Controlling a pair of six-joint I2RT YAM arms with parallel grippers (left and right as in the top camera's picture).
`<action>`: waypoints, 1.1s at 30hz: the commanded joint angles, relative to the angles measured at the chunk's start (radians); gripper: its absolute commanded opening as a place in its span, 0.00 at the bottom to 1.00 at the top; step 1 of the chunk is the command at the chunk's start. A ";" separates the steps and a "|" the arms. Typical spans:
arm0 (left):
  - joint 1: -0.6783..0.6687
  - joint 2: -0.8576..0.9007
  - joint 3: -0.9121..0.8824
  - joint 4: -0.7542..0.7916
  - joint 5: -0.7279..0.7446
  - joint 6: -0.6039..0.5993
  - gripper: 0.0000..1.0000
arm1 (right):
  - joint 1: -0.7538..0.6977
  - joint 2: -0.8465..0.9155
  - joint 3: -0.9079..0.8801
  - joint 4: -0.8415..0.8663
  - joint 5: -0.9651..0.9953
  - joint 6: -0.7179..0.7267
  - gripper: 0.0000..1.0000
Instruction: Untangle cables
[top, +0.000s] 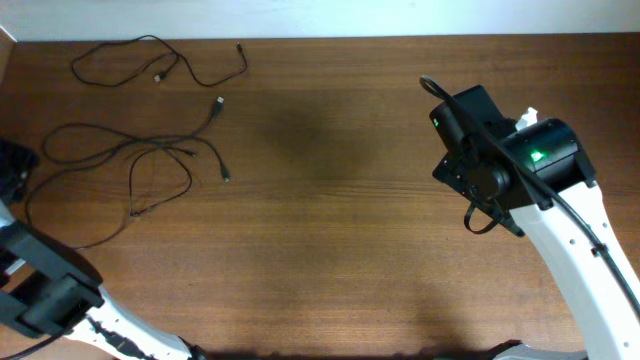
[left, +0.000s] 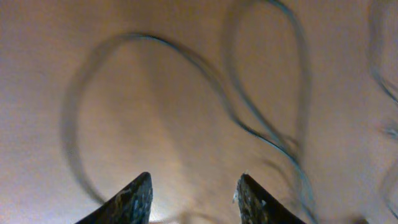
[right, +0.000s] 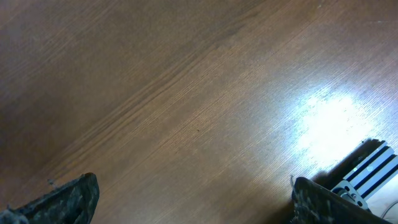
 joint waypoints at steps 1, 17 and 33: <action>-0.090 0.053 0.024 0.009 0.165 0.043 0.55 | -0.001 -0.006 0.008 -0.003 -0.002 0.002 0.98; -0.446 0.196 0.023 0.199 -0.139 0.043 0.82 | -0.001 -0.006 0.008 -0.003 -0.002 0.002 0.98; -0.477 0.264 0.022 0.197 -0.269 0.043 0.70 | -0.001 -0.006 0.008 -0.003 -0.002 0.002 0.98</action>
